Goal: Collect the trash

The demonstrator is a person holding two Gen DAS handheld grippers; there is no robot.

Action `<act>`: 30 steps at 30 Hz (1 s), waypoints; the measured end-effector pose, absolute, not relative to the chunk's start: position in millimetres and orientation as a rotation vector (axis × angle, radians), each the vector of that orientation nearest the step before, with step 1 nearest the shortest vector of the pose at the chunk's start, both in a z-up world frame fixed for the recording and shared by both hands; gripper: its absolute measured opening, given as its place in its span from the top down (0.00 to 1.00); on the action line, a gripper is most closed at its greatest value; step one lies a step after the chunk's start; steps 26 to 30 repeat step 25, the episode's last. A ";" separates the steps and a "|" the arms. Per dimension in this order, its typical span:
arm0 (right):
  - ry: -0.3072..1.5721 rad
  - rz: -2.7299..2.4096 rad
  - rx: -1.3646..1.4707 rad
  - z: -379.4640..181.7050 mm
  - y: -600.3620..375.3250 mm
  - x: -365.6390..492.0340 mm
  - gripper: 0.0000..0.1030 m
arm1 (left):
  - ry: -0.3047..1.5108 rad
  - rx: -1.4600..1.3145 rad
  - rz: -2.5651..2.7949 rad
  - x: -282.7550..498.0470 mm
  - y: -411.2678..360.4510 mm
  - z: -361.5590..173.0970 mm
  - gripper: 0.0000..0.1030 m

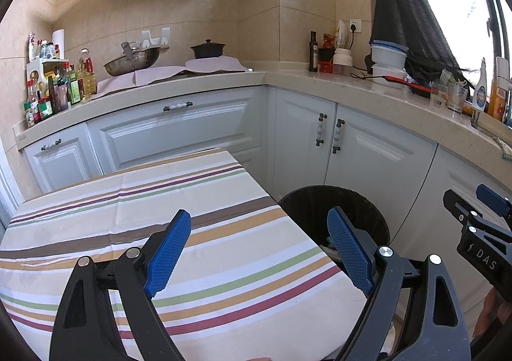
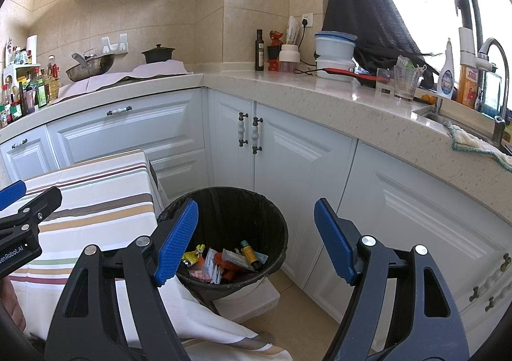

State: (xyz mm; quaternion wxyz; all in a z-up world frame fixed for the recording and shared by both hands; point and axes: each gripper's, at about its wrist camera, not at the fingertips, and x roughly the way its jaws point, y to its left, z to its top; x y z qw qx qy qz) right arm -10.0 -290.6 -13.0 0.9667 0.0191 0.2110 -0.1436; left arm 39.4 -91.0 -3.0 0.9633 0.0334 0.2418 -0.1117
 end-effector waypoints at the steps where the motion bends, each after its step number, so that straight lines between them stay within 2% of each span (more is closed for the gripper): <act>1: 0.428 -0.291 0.038 -13.0 -290.7 -10.5 0.29 | 0.491 0.066 -0.225 39.9 -90.7 -2.9 0.18; 19: 0.464 -0.255 0.024 -23.8 -280.3 9.0 0.29 | 0.516 0.107 -0.202 55.4 -92.2 -12.8 0.16; 21: 0.471 -0.231 0.016 -24.3 -272.0 15.0 0.28 | 0.524 0.119 -0.161 60.3 -83.8 -16.1 0.16; 23: 0.475 -0.206 0.005 -24.9 -262.1 21.7 0.24 | 0.540 0.106 -0.142 66.0 -73.8 -19.3 0.16; 30: 0.483 -0.173 -0.008 -26.6 -249.5 30.5 0.23 | 0.577 0.081 -0.112 74.9 -55.7 -26.5 0.16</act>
